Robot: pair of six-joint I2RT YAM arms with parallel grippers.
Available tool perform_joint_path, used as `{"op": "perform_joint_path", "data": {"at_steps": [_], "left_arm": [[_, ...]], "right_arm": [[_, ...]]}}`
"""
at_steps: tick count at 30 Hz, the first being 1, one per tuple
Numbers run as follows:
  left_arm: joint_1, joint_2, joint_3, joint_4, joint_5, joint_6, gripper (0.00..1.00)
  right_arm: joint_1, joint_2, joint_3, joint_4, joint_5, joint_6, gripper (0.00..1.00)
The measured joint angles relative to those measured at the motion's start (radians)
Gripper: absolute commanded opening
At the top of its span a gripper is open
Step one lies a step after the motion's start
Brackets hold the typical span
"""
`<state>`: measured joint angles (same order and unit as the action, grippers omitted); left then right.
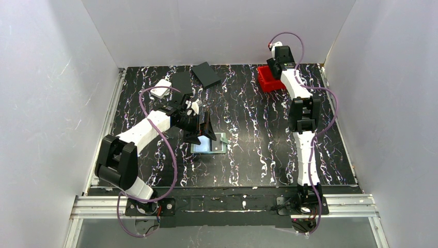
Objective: Put the credit cards into the card holder
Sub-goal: Pick up the credit card from the storage box.
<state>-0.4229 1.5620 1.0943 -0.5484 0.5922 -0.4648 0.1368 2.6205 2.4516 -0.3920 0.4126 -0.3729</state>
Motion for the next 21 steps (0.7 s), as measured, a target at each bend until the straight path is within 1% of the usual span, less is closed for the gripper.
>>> {"op": "perform_joint_path", "data": {"at_steps": [2, 6, 12, 14, 19, 21], "left_arm": [[0.000, 0.001, 0.000, 0.001, 0.001, 0.000, 0.95], [0.000, 0.005, 0.001, 0.001, 0.003, 0.000, 0.95], [0.000, 0.006, 0.001, 0.002, 0.008, -0.003, 0.95], [0.000, 0.008, 0.005, 0.001, 0.011, -0.003, 0.95], [0.000, 0.021, 0.017, 0.002, 0.016, -0.004, 0.95], [0.000, 0.021, 0.017, 0.002, 0.019, -0.004, 0.95]], "right_arm": [[0.000, 0.007, 0.002, 0.001, -0.001, 0.000, 0.81], [-0.003, 0.028, 0.007, 0.000, -0.008, 0.000, 0.85], [-0.004, 0.043, 0.008, 0.002, -0.022, -0.001, 0.82], [-0.004, 0.045, 0.008, 0.003, -0.022, 0.000, 0.77], [-0.005, 0.045, 0.008, 0.004, -0.019, -0.006, 0.54], [-0.005, 0.045, 0.016, 0.008, -0.014, -0.009, 0.50]]}}
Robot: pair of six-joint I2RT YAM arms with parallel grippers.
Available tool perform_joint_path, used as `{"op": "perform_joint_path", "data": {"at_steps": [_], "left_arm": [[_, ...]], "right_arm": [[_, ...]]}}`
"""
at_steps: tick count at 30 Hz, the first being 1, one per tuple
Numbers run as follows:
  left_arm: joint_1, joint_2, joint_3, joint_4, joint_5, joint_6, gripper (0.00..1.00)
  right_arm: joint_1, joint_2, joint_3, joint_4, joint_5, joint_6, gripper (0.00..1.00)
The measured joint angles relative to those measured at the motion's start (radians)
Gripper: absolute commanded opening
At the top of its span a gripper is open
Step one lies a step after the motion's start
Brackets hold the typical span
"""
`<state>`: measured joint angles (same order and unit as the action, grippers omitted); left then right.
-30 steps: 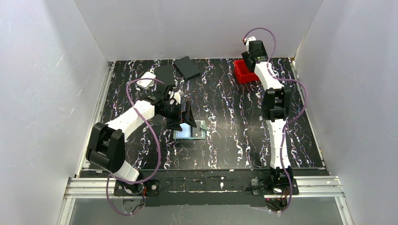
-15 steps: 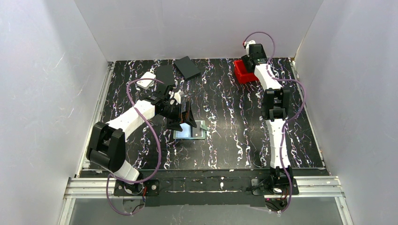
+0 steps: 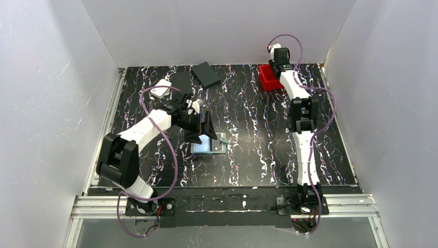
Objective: Put the credit cards into the card holder
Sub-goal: Pick up the credit card from the storage box.
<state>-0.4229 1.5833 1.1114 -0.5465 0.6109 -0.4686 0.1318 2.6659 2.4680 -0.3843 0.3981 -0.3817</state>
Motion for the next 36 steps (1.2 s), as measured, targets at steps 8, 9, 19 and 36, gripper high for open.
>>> {"op": "perform_joint_path", "data": {"at_steps": [8, 9, 19, 36], "left_arm": [[0.000, 0.000, 0.000, 0.000, 0.003, 0.000, 0.95], [0.000, 0.000, 0.000, 0.000, 0.003, 0.000, 0.95], [0.000, 0.000, 0.000, 0.000, 0.005, 0.000, 0.95], [0.000, 0.000, 0.000, 0.018, 0.019, -0.008, 0.96]], "right_arm": [[-0.002, 0.000, 0.006, 0.010, 0.000, -0.011, 0.31], [-0.002, 0.000, 0.006, 0.010, 0.000, -0.011, 0.30], [-0.003, 0.000, 0.006, 0.009, 0.001, -0.014, 0.37], [-0.019, 0.000, 0.006, 0.003, 0.026, -0.024, 0.56]]}}
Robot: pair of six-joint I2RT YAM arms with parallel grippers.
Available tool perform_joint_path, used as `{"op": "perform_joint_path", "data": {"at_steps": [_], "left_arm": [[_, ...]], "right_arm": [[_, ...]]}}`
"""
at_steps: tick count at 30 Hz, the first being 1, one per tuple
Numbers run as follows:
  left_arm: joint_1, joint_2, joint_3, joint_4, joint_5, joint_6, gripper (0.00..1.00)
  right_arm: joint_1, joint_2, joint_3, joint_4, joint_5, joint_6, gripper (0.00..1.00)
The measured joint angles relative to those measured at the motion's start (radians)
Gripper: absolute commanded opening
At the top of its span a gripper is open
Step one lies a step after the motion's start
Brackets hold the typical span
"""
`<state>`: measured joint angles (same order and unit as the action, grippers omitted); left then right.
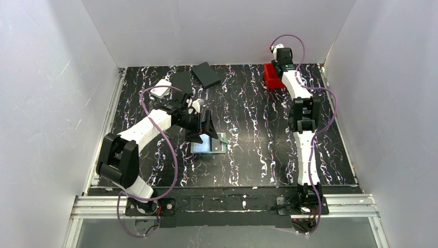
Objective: Put the credit cards into the card holder
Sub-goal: Pick up the credit card from the storage box.
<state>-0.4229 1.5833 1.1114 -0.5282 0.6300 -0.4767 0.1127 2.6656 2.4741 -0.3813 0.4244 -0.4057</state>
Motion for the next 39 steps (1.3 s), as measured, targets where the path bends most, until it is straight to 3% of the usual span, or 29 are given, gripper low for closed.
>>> {"op": "perform_joint_path", "data": {"at_steps": [14, 19, 23, 28, 39], "left_arm": [[0.000, 0.000, 0.000, 0.005, 0.009, -0.007, 0.96], [0.000, 0.000, 0.000, 0.010, 0.014, -0.013, 0.95], [0.000, 0.000, 0.000, 0.017, 0.018, -0.014, 0.95], [0.000, 0.000, 0.000, 0.020, 0.024, -0.014, 0.95], [0.000, 0.000, 0.000, 0.027, 0.035, -0.015, 0.95]], "right_arm": [[-0.002, -0.013, 0.000, 0.000, 0.034, -0.018, 0.44], [-0.009, -0.025, -0.001, 0.003, 0.043, -0.020, 0.19], [-0.011, -0.028, -0.002, 0.003, 0.025, -0.013, 0.14], [-0.018, -0.036, -0.002, -0.003, 0.024, -0.013, 0.02], [-0.027, -0.077, -0.016, -0.019, -0.009, 0.023, 0.01]]}}
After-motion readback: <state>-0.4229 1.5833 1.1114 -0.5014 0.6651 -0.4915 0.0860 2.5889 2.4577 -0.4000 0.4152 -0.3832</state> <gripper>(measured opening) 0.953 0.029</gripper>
